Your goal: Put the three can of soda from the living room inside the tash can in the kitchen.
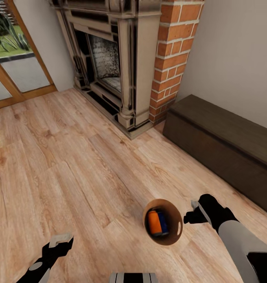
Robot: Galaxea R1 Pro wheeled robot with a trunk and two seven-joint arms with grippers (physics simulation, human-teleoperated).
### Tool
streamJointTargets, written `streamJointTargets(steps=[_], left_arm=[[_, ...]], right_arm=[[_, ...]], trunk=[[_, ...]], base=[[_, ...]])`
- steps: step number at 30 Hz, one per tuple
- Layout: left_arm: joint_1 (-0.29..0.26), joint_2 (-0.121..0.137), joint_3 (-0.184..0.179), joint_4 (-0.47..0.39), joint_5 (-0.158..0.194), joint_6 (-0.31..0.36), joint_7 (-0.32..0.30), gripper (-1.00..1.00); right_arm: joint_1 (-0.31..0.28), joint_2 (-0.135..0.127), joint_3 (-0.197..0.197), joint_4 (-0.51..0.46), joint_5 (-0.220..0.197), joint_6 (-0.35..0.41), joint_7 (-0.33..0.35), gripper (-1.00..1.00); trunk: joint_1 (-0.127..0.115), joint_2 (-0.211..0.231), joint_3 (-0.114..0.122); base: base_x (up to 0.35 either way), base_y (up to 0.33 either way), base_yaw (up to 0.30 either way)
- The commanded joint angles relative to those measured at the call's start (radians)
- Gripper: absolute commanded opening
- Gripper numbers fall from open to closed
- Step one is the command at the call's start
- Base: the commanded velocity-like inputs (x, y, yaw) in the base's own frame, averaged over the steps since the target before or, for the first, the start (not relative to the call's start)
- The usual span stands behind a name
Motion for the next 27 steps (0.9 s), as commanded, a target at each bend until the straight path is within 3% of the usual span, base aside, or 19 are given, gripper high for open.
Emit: streamJointTargets(steps=[1,13,19,23,26,27], left_arm=[[0.0,0.0,0.0,0.007,0.0,0.0,0.004,1.0],[0.0,0.0,-0.024,0.081,0.0,0.0,0.118,1.0],[0.001,0.0,-0.036,0.146,0.0,-0.009,0.147,1.0],[0.003,0.0,-0.038,0.176,0.001,-0.053,0.153,1.0],[0.006,0.0,-0.04,0.187,0.0,-0.085,0.154,1.0],[0.008,0.001,-0.04,0.191,0.0,-0.106,0.154,1.0]], right_arm=[[0.02,0.0,0.0,-0.018,0.0,-0.005,-0.001,1.0],[0.209,-0.01,0.0,-0.109,0.003,-0.157,-0.007,1.0],[0.304,-0.021,-0.001,-0.107,0.001,-0.304,-0.008,1.0],[0.358,-0.024,-0.003,-0.096,-0.002,-0.396,-0.009,1.0],[0.397,-0.026,-0.005,-0.055,-0.004,-0.479,-0.009,1.0],[0.418,-0.028,-0.006,0.001,-0.005,-0.551,-0.011,1.0]], trunk=[[-0.004,0.007,0.003],[-0.05,0.091,0.041],[-0.073,0.133,0.06],[-0.088,0.161,0.072],[-0.1,0.182,0.082],[-0.104,0.189,0.085]], base=[[0.0,0.0,0.0],[0.0,0.0,0.0],[0.0,0.0,0.0],[0.0,0.0,0.0],[0.0,0.0,0.0],[0.0,0.0,0.0]])
